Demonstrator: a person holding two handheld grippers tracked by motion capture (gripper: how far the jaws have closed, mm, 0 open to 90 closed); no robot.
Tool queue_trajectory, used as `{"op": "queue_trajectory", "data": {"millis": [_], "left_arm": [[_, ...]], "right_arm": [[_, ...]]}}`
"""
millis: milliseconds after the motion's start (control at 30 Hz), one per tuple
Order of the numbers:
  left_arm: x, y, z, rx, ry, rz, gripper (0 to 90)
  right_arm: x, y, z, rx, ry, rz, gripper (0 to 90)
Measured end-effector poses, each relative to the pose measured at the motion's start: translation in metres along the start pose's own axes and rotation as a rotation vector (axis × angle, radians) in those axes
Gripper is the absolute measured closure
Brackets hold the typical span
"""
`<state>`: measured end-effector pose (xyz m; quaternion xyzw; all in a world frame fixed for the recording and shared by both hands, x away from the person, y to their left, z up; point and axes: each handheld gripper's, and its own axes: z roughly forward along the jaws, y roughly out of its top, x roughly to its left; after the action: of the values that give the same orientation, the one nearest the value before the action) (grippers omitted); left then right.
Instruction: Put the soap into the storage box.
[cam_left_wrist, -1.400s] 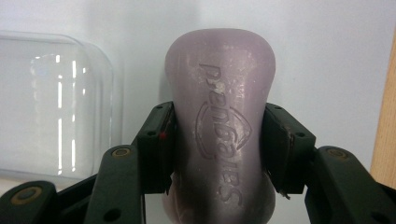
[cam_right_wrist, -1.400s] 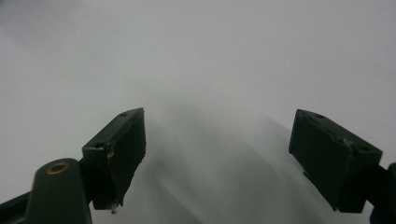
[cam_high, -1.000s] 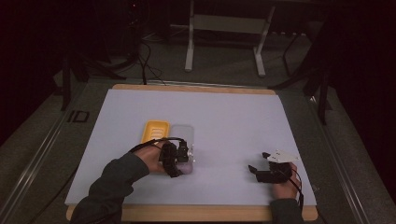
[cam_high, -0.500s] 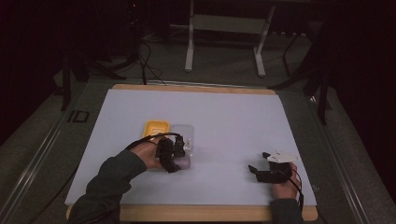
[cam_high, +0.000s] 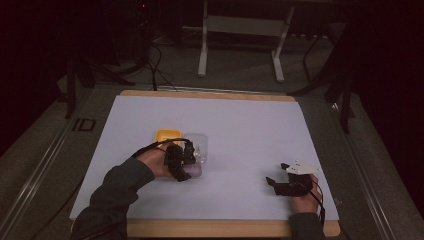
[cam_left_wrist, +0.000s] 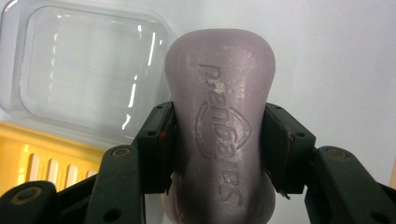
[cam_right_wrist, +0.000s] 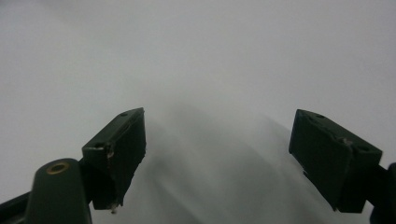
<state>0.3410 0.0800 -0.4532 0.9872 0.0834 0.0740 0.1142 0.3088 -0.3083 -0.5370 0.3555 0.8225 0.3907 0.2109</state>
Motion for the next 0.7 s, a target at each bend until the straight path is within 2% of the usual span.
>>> {"op": "queue_trajectory", "data": {"millis": [700], "left_arm": [[0.018,-0.010,-0.011,-0.024,0.014,-0.062,49.4]], "right_arm": [[0.000,0.000,0.000,0.000,0.000,0.001,18.4]]}}
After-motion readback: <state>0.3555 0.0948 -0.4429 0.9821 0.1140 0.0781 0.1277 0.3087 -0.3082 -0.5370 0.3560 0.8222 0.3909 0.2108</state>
